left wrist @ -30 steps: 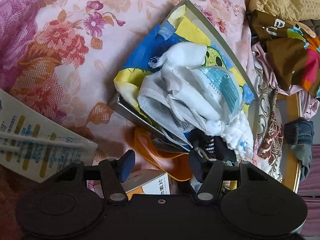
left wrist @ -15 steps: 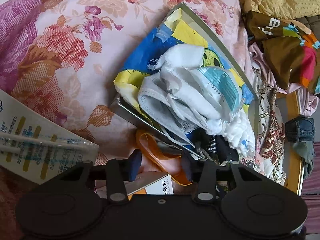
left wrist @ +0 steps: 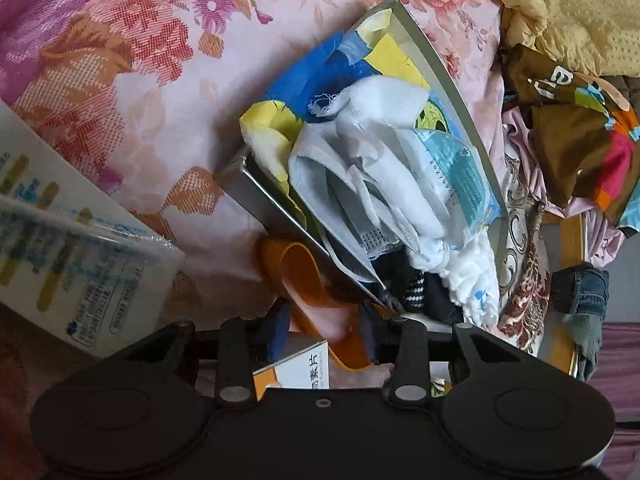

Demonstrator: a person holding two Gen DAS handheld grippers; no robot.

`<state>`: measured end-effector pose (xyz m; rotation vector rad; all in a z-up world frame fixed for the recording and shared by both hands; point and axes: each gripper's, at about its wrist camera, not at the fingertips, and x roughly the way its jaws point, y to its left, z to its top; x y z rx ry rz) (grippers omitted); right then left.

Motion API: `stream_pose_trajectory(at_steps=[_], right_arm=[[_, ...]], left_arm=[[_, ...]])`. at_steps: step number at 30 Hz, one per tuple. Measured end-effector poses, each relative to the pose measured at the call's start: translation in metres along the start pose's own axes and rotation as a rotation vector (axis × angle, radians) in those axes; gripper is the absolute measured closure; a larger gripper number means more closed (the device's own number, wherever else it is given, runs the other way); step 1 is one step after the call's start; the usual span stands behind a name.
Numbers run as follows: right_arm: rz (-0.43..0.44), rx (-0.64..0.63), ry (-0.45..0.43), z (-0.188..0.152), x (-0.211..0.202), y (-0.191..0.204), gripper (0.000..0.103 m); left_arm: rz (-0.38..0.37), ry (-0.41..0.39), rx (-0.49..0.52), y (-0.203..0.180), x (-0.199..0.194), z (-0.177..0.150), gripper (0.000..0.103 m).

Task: Organize soft objects
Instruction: 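Push the grey cloth into the tray with the right tool while the left tool grasps the orange strap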

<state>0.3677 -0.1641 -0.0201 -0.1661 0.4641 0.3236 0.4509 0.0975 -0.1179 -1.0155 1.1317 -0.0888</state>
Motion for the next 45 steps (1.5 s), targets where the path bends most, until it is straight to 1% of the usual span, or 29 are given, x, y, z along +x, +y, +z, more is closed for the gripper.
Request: stream_pose_trajectory(at_steps=[2, 5, 10, 13, 14, 15, 16, 17, 18, 25, 31, 34, 35, 39, 41, 43, 44, 45], right_arm=[[-0.014, 0.002, -0.028, 0.005, -0.006, -0.004, 0.099], [-0.025, 0.017, -0.044, 0.012, -0.009, -0.012, 0.099], [-0.029, 0.034, -0.038, 0.012, -0.013, -0.023, 0.099], [-0.025, 0.036, -0.032, 0.008, -0.014, -0.024, 0.099], [-0.023, 0.034, -0.027, 0.007, -0.015, -0.024, 0.099], [-0.021, 0.033, -0.023, 0.005, -0.016, -0.022, 0.099], [-0.017, 0.034, -0.018, 0.004, -0.016, -0.022, 0.099], [-0.013, 0.034, -0.013, 0.003, -0.015, -0.021, 0.099], [-0.01, 0.032, -0.008, 0.002, -0.015, -0.02, 0.099], [-0.002, 0.036, 0.004, 0.002, -0.014, -0.015, 0.099], [-0.002, 0.042, 0.001, 0.004, -0.015, -0.014, 0.099], [-0.003, 0.053, -0.004, 0.007, -0.014, -0.012, 0.099], [-0.002, 0.057, -0.006, 0.008, -0.014, -0.012, 0.099], [0.004, 0.064, -0.011, 0.013, -0.013, -0.009, 0.099], [0.006, 0.059, -0.015, 0.015, -0.013, -0.007, 0.099], [0.009, 0.053, -0.016, 0.017, -0.014, -0.004, 0.099], [0.011, 0.051, -0.015, 0.017, -0.013, -0.003, 0.099], [0.012, 0.051, -0.015, 0.017, -0.013, -0.002, 0.099]], left_arm=[[-0.003, -0.015, -0.02, 0.001, 0.0, 0.0, 0.063], [-0.007, -0.028, -0.039, 0.0, 0.002, 0.0, 0.063], [-0.02, -0.057, -0.087, 0.004, 0.0, -0.001, 0.063], [-0.034, -0.084, -0.099, 0.008, -0.003, -0.004, 0.066], [-0.036, -0.092, -0.094, 0.009, -0.004, -0.005, 0.068], [-0.03, -0.096, -0.095, 0.01, -0.005, -0.006, 0.076], [-0.018, -0.096, -0.102, 0.011, -0.004, -0.007, 0.081], [-0.014, -0.095, -0.11, 0.014, -0.004, -0.007, 0.09], [-0.012, -0.094, -0.115, 0.016, -0.004, -0.007, 0.093], [-0.032, -0.112, -0.095, 0.019, -0.012, -0.013, 0.095], [-0.053, -0.131, -0.073, 0.022, -0.032, -0.023, 0.095], [-0.067, -0.136, -0.053, 0.022, -0.042, -0.027, 0.098], [-0.071, -0.138, -0.043, 0.021, -0.043, -0.028, 0.103], [-0.08, -0.171, 0.004, 0.018, -0.05, -0.03, 0.103], [-0.064, -0.168, 0.013, 0.018, -0.049, -0.028, 0.103], [-0.042, -0.146, -0.01, 0.024, -0.046, -0.027, 0.103], [-0.04, -0.136, -0.026, 0.027, -0.044, -0.027, 0.1], [-0.037, -0.136, -0.033, 0.03, -0.043, -0.026, 0.095]])
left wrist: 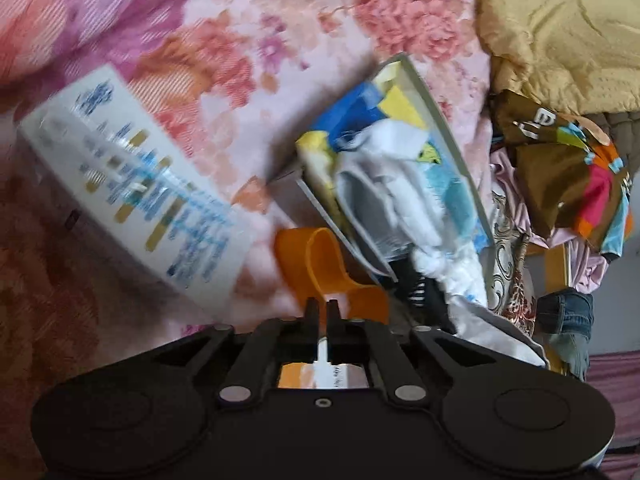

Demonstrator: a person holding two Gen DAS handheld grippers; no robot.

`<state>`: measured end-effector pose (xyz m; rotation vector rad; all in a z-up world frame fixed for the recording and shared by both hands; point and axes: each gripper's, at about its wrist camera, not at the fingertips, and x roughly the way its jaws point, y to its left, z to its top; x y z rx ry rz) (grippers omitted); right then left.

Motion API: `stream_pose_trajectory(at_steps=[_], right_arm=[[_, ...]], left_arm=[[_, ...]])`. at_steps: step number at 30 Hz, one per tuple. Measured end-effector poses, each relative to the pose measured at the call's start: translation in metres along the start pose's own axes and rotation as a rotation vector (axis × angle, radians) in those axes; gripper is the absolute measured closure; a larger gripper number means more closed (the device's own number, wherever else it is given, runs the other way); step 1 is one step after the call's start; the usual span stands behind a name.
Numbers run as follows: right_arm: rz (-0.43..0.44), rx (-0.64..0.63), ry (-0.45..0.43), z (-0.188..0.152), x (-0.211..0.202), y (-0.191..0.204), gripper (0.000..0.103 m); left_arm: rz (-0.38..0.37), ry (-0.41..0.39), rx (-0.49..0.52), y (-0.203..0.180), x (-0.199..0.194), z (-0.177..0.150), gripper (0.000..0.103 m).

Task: Organize soft objects
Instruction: 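Push the grey cloth into the tray with the right tool while the left tool grasps the orange strap, then carry the orange strap over the tray with the left tool while the right tool holds the grey cloth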

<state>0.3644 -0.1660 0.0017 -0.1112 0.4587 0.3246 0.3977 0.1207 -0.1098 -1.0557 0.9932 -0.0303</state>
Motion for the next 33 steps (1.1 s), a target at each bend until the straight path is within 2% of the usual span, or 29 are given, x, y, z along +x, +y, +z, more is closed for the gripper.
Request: stream_pose_trajectory(at_steps=[5, 15, 17, 19, 21, 24, 29, 33], right_arm=[[0.004, -0.001, 0.011, -0.002, 0.002, 0.002, 0.099], [-0.003, 0.017, 0.025, -0.007, 0.006, -0.005, 0.099], [-0.007, 0.027, 0.027, -0.007, 0.007, -0.008, 0.099], [-0.008, 0.034, 0.029, -0.009, 0.008, -0.011, 0.099], [-0.011, 0.038, 0.031, -0.01, 0.007, -0.013, 0.099], [-0.014, 0.049, 0.039, -0.013, 0.007, -0.017, 0.099], [-0.017, 0.062, 0.046, -0.017, 0.007, -0.021, 0.099], [-0.016, 0.062, 0.043, -0.018, 0.007, -0.021, 0.099]], left_arm=[[-0.024, 0.005, -0.027, 0.002, 0.001, 0.002, 0.083], [-0.011, 0.008, -0.005, -0.012, 0.013, 0.0, 0.047], [0.011, 0.01, -0.003, -0.014, 0.017, 0.0, 0.047], [0.044, 0.017, 0.008, -0.015, 0.022, -0.001, 0.051], [0.044, 0.034, 0.028, -0.015, 0.026, -0.002, 0.06], [0.036, 0.038, 0.045, -0.015, 0.027, -0.005, 0.059], [0.017, 0.03, 0.107, -0.025, 0.027, -0.008, 0.045], [0.036, 0.04, 0.194, -0.038, 0.034, -0.012, 0.038]])
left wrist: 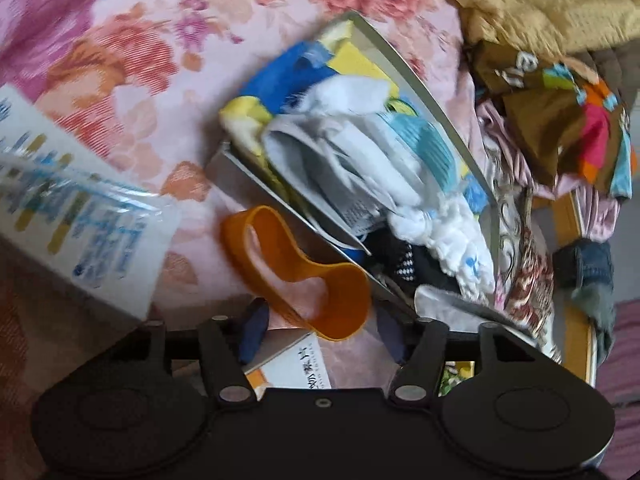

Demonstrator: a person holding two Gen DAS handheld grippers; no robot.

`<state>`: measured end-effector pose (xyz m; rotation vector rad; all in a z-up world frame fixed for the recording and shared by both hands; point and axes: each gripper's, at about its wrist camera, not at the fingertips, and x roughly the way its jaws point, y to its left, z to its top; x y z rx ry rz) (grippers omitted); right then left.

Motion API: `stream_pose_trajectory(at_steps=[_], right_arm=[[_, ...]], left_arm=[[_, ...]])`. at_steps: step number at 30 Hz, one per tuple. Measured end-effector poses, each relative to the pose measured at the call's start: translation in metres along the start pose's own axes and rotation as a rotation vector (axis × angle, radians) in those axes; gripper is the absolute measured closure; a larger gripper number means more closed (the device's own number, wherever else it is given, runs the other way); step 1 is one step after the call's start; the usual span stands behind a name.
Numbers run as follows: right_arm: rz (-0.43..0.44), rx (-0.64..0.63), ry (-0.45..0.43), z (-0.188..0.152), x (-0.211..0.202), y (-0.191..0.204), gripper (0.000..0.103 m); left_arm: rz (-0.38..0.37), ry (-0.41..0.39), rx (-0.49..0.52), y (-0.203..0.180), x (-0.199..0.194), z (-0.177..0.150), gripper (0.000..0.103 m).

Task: Organize soft objects
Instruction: 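Carry the orange strap over the tray with the left tool while the right tool holds the grey cloth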

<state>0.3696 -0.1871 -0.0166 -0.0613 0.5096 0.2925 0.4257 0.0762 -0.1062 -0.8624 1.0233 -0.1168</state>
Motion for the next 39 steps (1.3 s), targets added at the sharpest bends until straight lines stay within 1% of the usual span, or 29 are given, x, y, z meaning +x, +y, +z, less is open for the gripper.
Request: stream_pose_trajectory(at_steps=[4, 6, 7, 10, 12, 14, 15, 16, 18, 21, 30, 34, 39], right_arm=[[-0.006, 0.008, -0.007, -0.001, 0.0, -0.002, 0.099], [-0.009, 0.019, -0.01, 0.0, 0.001, -0.006, 0.099], [-0.01, 0.024, -0.01, 0.0, 0.002, -0.008, 0.099], [-0.012, 0.033, -0.01, 0.001, 0.005, -0.011, 0.099], [-0.011, 0.037, -0.01, 0.001, 0.008, -0.013, 0.099], [-0.01, 0.033, -0.012, 0.002, 0.01, -0.013, 0.099], [-0.009, 0.029, -0.015, 0.003, 0.011, -0.013, 0.099], [-0.009, 0.025, -0.019, 0.004, 0.013, -0.012, 0.099], [-0.008, 0.014, -0.031, 0.009, 0.016, -0.012, 0.099], [-0.006, -0.002, -0.044, 0.019, 0.025, -0.009, 0.099], [-0.023, -0.071, -0.081, 0.055, 0.063, -0.002, 0.099], [-0.022, -0.073, -0.089, 0.067, 0.076, 0.0, 0.099], [-0.018, -0.077, -0.058, 0.07, 0.095, 0.004, 0.099]], left_arm=[[0.039, 0.014, 0.056, -0.007, 0.011, 0.0, 0.038], [0.058, 0.017, 0.074, -0.009, 0.015, -0.001, 0.042], [0.065, 0.02, 0.091, -0.011, 0.018, -0.001, 0.043], [0.07, 0.013, 0.131, -0.015, 0.021, -0.002, 0.049], [0.065, 0.0, 0.153, -0.018, 0.021, -0.003, 0.06], [0.057, -0.01, 0.16, -0.018, 0.02, -0.005, 0.066], [0.051, -0.014, 0.157, -0.016, 0.019, -0.006, 0.07], [0.045, -0.016, 0.156, -0.014, 0.018, -0.006, 0.072], [0.032, -0.017, 0.161, -0.01, 0.016, -0.007, 0.081], [0.008, -0.014, 0.151, -0.004, 0.013, -0.007, 0.086], [-0.062, -0.015, 0.144, 0.005, 0.005, -0.011, 0.093], [-0.127, -0.032, 0.163, 0.006, -0.002, -0.015, 0.093], [-0.211, -0.071, 0.215, 0.001, -0.022, -0.022, 0.093]])
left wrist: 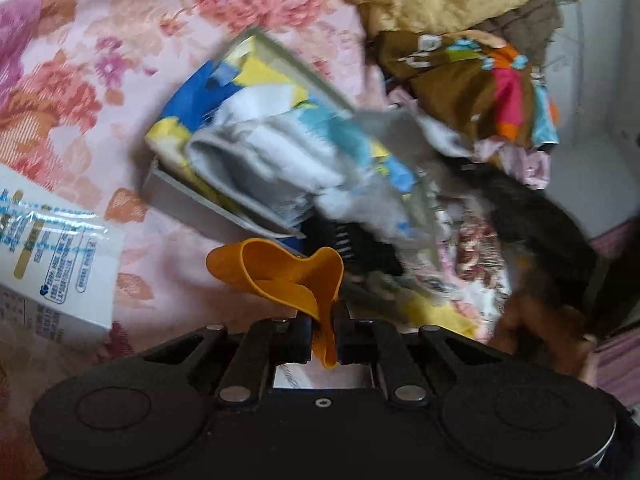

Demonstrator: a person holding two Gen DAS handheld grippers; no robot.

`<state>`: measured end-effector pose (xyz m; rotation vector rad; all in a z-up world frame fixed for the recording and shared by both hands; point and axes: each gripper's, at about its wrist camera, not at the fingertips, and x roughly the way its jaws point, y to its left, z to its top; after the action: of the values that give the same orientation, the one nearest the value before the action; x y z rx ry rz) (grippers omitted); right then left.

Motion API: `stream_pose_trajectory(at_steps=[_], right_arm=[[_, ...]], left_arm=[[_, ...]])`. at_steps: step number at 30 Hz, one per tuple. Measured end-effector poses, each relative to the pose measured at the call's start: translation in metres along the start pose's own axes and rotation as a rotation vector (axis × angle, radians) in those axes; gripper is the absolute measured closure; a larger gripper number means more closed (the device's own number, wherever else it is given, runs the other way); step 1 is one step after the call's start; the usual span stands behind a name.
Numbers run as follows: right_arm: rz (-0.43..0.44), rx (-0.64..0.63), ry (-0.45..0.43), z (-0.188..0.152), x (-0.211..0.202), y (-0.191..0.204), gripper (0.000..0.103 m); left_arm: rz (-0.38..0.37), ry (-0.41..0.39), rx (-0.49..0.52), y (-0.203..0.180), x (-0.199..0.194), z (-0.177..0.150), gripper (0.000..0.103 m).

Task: Organize soft objects
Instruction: 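Carry the orange strap over the tray with the left tool while the right tool holds the grey cloth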

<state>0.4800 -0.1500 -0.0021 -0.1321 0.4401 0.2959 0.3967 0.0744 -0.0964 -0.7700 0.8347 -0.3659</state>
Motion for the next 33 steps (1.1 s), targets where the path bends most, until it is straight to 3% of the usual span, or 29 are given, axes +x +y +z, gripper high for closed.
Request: stream_pose_trajectory(at_steps=[6, 16, 23, 33], right_arm=[[0.002, 0.027, 0.055, -0.008, 0.011, -0.002, 0.099], [-0.007, 0.071, 0.113, -0.015, 0.015, -0.016, 0.099], [-0.007, 0.073, 0.138, -0.011, 0.021, -0.02, 0.099], [-0.016, 0.093, 0.159, -0.011, 0.025, -0.026, 0.097]], left_arm=[[-0.053, -0.082, 0.125, -0.028, -0.014, 0.011, 0.093], [0.056, -0.168, 0.255, -0.051, 0.009, 0.069, 0.091], [0.133, -0.173, 0.293, -0.054, 0.04, 0.096, 0.089], [0.207, -0.122, 0.355, -0.05, 0.066, 0.09, 0.083]])
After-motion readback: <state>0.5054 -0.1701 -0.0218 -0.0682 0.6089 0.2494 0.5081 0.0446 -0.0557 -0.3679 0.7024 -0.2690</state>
